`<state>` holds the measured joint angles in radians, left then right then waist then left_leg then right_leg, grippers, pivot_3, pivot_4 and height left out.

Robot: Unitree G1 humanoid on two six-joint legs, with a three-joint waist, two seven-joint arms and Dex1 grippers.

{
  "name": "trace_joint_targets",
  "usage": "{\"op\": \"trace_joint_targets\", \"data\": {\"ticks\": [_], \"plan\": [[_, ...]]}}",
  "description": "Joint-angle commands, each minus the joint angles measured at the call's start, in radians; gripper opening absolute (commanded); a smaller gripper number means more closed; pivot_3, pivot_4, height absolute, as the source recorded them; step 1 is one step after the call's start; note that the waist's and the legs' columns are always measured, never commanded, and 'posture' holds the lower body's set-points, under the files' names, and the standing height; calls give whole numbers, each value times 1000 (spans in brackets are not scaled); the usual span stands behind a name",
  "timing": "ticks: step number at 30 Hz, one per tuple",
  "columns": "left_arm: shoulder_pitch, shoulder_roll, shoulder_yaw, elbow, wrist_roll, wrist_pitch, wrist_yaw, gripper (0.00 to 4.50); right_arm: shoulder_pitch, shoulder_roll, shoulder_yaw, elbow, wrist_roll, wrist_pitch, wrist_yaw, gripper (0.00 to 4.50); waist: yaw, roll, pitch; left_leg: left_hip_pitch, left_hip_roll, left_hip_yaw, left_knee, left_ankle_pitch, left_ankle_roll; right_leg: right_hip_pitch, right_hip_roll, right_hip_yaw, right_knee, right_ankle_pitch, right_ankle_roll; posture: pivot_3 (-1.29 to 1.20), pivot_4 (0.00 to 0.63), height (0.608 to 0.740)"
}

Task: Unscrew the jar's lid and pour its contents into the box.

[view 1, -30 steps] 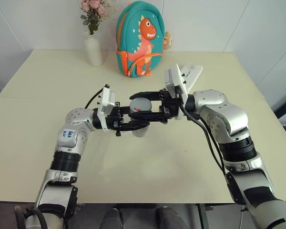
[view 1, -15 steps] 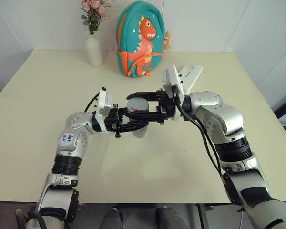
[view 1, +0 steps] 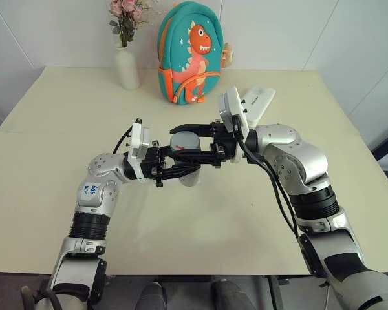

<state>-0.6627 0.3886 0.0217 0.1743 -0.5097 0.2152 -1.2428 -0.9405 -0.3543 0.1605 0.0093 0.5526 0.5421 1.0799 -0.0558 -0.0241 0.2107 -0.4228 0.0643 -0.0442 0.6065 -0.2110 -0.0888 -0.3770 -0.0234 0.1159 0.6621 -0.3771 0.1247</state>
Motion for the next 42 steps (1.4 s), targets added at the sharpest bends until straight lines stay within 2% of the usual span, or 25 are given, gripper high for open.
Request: {"op": "trace_joint_targets", "data": {"ticks": [1,5,8,11,18,24,27,33,37,42], "plan": [[75,-13,-147,-15,55,19,-76,2029,-130,12,-146,-21,19,-120,-65,2557,0,0,0,0,0,0,0,0,0,0,0,0,0,0,0,0,150,740],[52,-7,-157,15,63,37,-78,2029,-160,7,-142,18,-3,-167,-37,2557,-1,0,0,0,0,0,0,0,0,0,0,0,0,0,0,0,150,740],[24,-11,-153,40,68,33,-75,2029,-152,1,-128,18,-13,-180,-21,2557,0,7,4,0,-1,1,1,0,0,0,-1,1,0,0,0,0,150,740],[10,-11,-152,53,69,32,-77,2029,-149,5,-125,25,-22,-192,-20,2557,2,0,3,0,0,-1,-1,0,0,0,0,-2,-1,-1,0,0,150,740],[-2,-18,-141,61,66,14,-73,2029,-125,3,-132,11,-18,-178,-32,2557,-2,1,4,0,0,0,0,0,0,0,0,0,1,-1,0,0,150,740],[-52,-13,-99,32,50,15,-41,2029,-91,-55,-171,-9,-24,-135,-70,2557,1,1,4,0,0,0,0,0,0,0,0,-1,0,-1,0,0,150,740],[-99,27,-42,-31,21,50,-4,2029,-13,-158,-235,-26,-54,-109,-133,2557,14,1,4,0,0,-1,0,0,0,0,0,-1,0,-1,0,0,150,740],[-125,104,41,-96,-6,118,64,2029,175,-268,-319,-100,-75,-51,-245,2557,20,1,4,0,-1,0,-1,0,0,0,-1,0,-2,-1,0,0,150,740],[-105,194,102,-72,14,116,91,2029,399,-257,-369,-208,-84,12,-366,2557,17,1,4,0,0,0,-2,0,0,0,0,0,-2,-1,0,0,150,740],[-110,236,130,40,50,45,107,2029,594,-173,-331,-276,-112,-1,-465,2557,14,1,4,0,0,1,-1,0,0,0,0,1,-1,-1,0,0,150,740]]}}
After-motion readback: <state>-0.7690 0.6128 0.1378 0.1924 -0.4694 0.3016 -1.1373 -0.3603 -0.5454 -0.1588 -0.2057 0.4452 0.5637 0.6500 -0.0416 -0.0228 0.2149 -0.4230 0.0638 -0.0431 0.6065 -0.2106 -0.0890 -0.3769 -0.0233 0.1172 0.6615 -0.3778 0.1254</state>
